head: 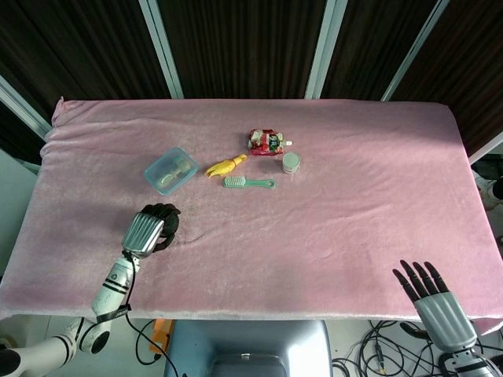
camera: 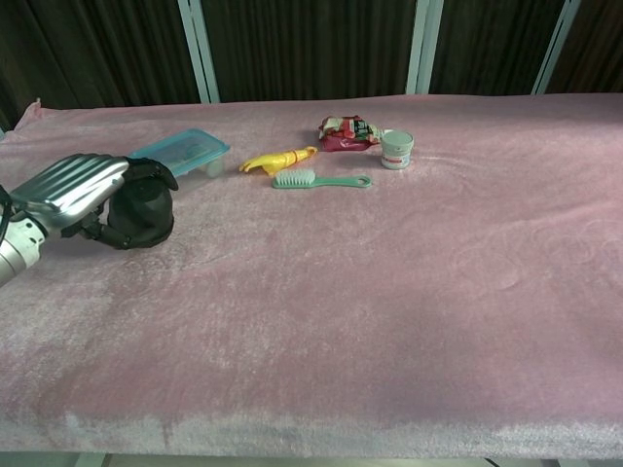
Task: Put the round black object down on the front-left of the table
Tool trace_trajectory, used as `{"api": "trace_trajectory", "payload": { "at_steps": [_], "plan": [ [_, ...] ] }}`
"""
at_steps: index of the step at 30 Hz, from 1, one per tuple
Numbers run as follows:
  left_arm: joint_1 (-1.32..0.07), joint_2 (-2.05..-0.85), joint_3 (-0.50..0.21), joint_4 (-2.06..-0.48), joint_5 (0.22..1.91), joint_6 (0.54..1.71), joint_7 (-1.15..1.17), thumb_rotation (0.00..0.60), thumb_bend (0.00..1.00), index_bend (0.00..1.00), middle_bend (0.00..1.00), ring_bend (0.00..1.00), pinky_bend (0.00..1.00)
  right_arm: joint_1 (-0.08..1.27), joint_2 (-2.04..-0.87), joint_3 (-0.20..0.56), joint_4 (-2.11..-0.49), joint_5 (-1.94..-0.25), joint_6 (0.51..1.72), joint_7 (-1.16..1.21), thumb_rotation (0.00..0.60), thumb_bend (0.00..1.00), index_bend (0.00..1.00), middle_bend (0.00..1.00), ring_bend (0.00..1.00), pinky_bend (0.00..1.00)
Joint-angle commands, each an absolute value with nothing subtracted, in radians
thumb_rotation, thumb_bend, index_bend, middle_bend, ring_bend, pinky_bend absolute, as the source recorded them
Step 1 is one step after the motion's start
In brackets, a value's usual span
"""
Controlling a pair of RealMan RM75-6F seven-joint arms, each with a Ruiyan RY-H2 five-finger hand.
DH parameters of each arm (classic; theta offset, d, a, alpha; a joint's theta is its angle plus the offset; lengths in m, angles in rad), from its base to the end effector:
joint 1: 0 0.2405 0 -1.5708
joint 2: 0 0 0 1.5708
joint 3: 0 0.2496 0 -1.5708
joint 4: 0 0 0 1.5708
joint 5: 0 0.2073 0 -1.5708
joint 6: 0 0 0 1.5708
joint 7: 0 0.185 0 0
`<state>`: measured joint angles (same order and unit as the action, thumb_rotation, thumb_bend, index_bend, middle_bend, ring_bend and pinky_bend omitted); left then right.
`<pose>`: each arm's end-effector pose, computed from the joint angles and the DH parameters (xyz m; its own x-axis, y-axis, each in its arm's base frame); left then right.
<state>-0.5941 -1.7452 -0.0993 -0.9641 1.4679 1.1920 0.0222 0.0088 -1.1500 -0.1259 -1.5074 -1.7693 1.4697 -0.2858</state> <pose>-0.2080 0.3717 -0.0280 0.4691 0.0351 0.8825 0.8251 -0.3739 -0.4237 -0.3081 -0.1531 0.1065 0.7022 -0.1501 0.6960 -0.7069 -0.2642 0.6561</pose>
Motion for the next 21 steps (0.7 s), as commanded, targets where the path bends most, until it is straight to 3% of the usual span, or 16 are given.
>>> {"api": "trace_trajectory", "payload": {
  "at_steps": [1,7,13,15,21],
  "plan": [
    [-0.594,-1.747,-0.096,-0.947,1.485,1.218,0.065,0.600,0.34,0.32,0.43,0.54,0.69,0.009,-1.150,-0.125,-1.508,-1.768,1.470,-0.286,0.600,0.10,0.00,0.00,0.00,0.11],
    [-0.610,-1.799,-0.070,-0.745,1.614,1.408,0.377,0.600,0.34,0.33,0.45,0.55,0.71,0.009,-1.149,-0.126,-1.508,-1.770,1.470,-0.285,0.600,0.10,0.00,0.00,0.00,0.11],
    [-0.610,-1.803,-0.054,-0.706,1.628,1.406,0.383,0.600,0.34,0.34,0.47,0.57,0.73,0.009,-1.149,-0.126,-1.508,-1.770,1.472,-0.284,0.600,0.10,0.00,0.00,0.00,0.11],
    [-0.598,-1.793,-0.063,-0.756,1.598,1.383,0.299,0.600,0.34,0.35,0.47,0.57,0.73,0.009,-1.149,-0.125,-1.508,-1.768,1.471,-0.285,0.600,0.10,0.00,0.00,0.00,0.11],
    [-0.579,-1.664,-0.059,-1.132,1.504,1.210,-0.159,0.600,0.34,0.36,0.47,0.56,0.73,0.014,-1.149,-0.125,-1.516,-1.761,1.455,-0.299,0.600,0.10,0.00,0.00,0.00,0.11]
  ]
}}
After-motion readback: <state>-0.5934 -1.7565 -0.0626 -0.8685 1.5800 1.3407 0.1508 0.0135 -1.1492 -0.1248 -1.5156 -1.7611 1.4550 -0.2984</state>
